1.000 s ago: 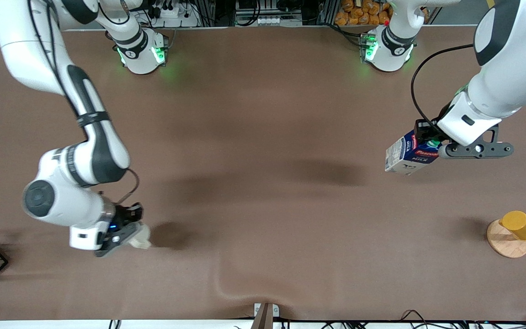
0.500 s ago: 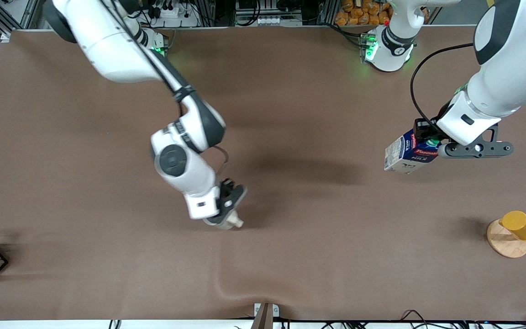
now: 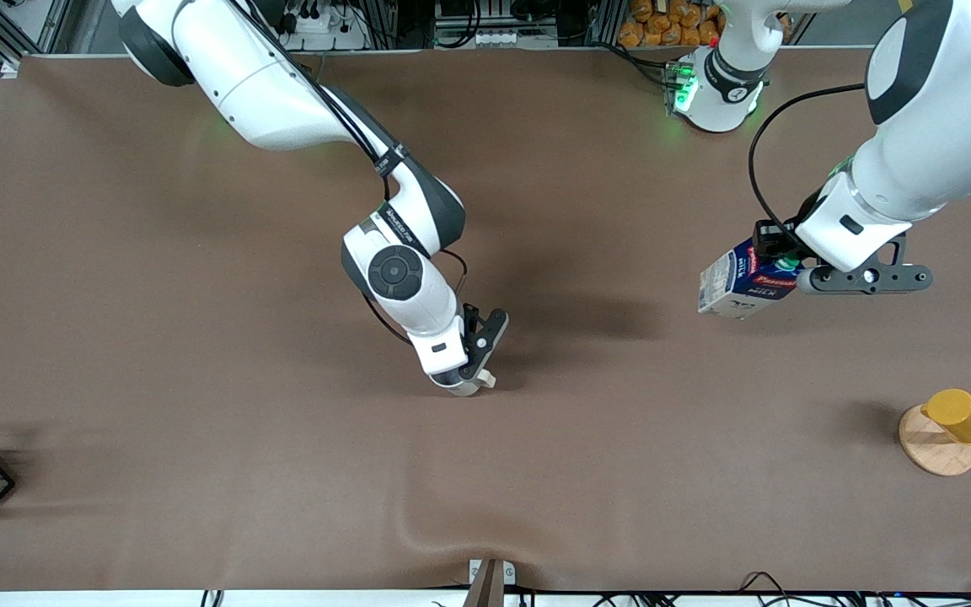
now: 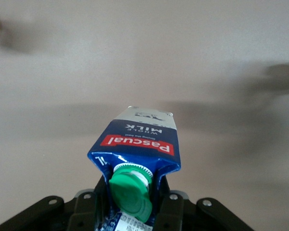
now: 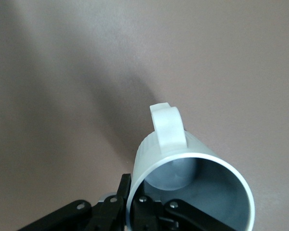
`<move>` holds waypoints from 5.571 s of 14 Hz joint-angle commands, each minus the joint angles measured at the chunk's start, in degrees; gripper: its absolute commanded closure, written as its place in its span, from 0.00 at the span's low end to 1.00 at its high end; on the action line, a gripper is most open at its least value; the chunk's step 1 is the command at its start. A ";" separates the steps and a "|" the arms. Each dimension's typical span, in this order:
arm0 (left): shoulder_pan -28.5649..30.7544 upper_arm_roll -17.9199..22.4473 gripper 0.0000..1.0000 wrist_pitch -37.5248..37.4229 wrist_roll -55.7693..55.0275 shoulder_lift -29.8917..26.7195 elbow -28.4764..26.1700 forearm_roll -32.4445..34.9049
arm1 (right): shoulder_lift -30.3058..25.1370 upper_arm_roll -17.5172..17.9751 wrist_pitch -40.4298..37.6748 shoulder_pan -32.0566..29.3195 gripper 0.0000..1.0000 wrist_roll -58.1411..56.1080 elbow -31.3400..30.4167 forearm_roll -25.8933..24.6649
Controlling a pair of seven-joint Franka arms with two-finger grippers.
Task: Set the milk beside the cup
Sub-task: 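Carry the mug toward the table middle with the right gripper while the left lifts milk, then release the mug and withdraw the right gripper while the left gripper carries milk, then lower the milk carton beside the mug with the left gripper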
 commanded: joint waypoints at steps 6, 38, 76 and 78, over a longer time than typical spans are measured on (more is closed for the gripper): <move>-0.08 -2.55 0.76 -0.97 -4.83 -0.45 1.95 -1.28 | 2.59 -0.41 7.81 3.73 1.00 -0.14 1.11 -0.31; -19.58 -9.68 0.76 16.78 -37.80 23.37 13.12 3.37 | -32.29 -2.08 -23.55 -24.28 0.00 3.02 -9.53 -2.41; -29.09 -1.41 0.00 22.50 -38.95 26.99 17.42 6.98 | -47.95 -11.93 -49.57 -31.51 0.00 25.70 -7.07 1.72; -27.60 -1.24 0.00 22.15 -38.77 24.09 17.16 7.68 | -47.86 -11.84 -49.49 -31.51 0.00 25.70 -6.98 1.54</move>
